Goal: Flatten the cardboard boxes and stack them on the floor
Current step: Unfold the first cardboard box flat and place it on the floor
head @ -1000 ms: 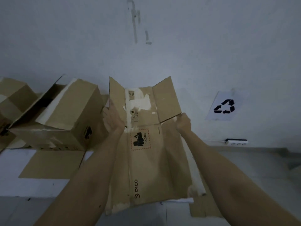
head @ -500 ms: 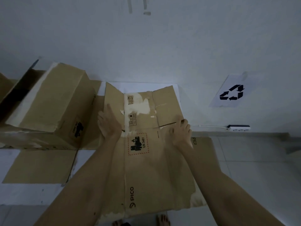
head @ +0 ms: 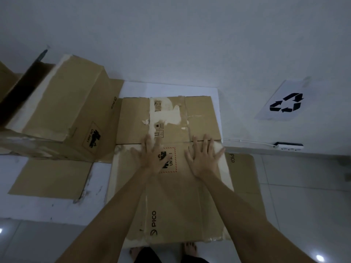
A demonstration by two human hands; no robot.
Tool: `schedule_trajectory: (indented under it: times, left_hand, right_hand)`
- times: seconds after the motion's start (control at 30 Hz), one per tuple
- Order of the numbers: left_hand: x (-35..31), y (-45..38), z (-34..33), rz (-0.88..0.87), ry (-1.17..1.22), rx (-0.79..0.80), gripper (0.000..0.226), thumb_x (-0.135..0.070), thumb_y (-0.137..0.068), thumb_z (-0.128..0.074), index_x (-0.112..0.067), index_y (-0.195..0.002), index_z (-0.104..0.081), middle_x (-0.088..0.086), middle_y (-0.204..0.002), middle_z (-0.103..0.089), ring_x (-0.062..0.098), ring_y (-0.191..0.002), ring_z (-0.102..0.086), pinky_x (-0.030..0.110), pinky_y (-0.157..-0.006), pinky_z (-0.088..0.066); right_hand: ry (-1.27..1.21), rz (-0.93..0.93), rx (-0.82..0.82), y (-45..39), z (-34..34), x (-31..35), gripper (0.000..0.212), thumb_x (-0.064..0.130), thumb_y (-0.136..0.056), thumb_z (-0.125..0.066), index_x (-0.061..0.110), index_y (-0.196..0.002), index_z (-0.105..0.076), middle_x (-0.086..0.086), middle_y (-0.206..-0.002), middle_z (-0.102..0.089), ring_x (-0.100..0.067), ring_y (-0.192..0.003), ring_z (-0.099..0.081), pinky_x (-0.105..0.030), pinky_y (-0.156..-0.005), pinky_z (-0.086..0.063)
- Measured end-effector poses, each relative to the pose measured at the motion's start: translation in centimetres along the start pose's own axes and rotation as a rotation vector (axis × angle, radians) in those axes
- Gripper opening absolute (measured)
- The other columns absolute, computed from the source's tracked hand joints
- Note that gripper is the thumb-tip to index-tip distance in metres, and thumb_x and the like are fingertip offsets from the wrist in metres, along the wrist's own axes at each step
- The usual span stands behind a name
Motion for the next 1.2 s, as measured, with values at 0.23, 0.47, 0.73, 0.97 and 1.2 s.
schedule_trajectory:
  times: [0.23, 0.47, 0.73, 0.97, 1.2]
  left_hand:
    - [-1.0, 1.0, -0.4, 0.008, -0.022, 0.025, 0.089, -0.078, -0.084, -0.03, -0.038, -0.15, 0.015, 0.003, -0.155, 0.033, 0.029, -0.143, 0.031, 0.064, -0.105, 0.019]
    - [-0.9, 2.9, -1.5, -0.029, 0.006, 0.016, 0.078, -0.066, -0.092, -0.027, -0.034, -0.152, 0.011, 0.003, -0.157, 0.029, 0.023, -0.145, 0.027, 0.063, -0.113, 0.01]
    - [-0.3, 12.0, -4.7, 0.002, 0.0, -0.157, 0.082, -0.065, -0.083, -0.001, -0.025, -0.154, -0.001, 0.004, -0.162, 0.006, 0.025, -0.149, 0.006, 0.053, -0.115, 0.009]
    - [1.5, 15.6, -5.2, 0.095, -0.002, -0.166, 0.094, -0.076, -0.076, -0.007, -0.027, -0.155, 0.0, 0.003, -0.162, 0.007, 0.026, -0.149, 0.008, 0.05, -0.113, 0.015]
    - [5.5, 12.2, -2.2, 0.189, -0.087, -0.068, 0.09, -0.079, -0.082, -0.015, -0.029, -0.153, 0.012, 0.007, -0.16, 0.018, 0.028, -0.148, 0.015, 0.062, -0.113, 0.009]
  right_hand:
    - [0.026, 0.005, 0.068, -0.1, 0.3, 0.5, 0.071, 0.066, -0.091, -0.003, 0.033, -0.151, 0.016, -0.007, -0.16, 0.019, -0.034, -0.147, 0.015, -0.075, -0.105, 0.008]
    - [-0.019, 0.26, -0.007, 5.1, -2.3, 3.0, 0.06, 0.054, -0.096, -0.007, 0.036, -0.151, 0.005, 0.004, -0.162, 0.005, -0.023, -0.15, 0.002, -0.073, -0.106, 0.006]
    - [0.048, 0.321, 0.092, 4.0, -1.5, 2.6, 0.058, 0.055, -0.098, -0.006, 0.039, -0.15, 0.014, 0.007, -0.16, 0.017, -0.023, -0.148, 0.016, -0.072, -0.106, 0.011]
    - [0.043, 0.16, 0.169, -0.1, 0.4, -0.9, 0.064, 0.067, -0.093, -0.005, 0.042, -0.149, 0.016, 0.006, -0.16, 0.02, -0.033, -0.146, 0.018, -0.077, -0.103, 0.003]
    - [0.069, 0.094, 0.145, -0.7, 0.2, -1.8, 0.064, 0.069, -0.09, 0.001, 0.044, -0.147, 0.018, 0.008, -0.158, 0.024, -0.032, -0.146, 0.02, -0.082, -0.097, 0.004]
Point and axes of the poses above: each hand's wrist, its own y-axis away from the middle knuckle, its own z-axis out of the back of the hand, x = y × z, the point moved 5 cm from there along -y, towards the middle knuckle
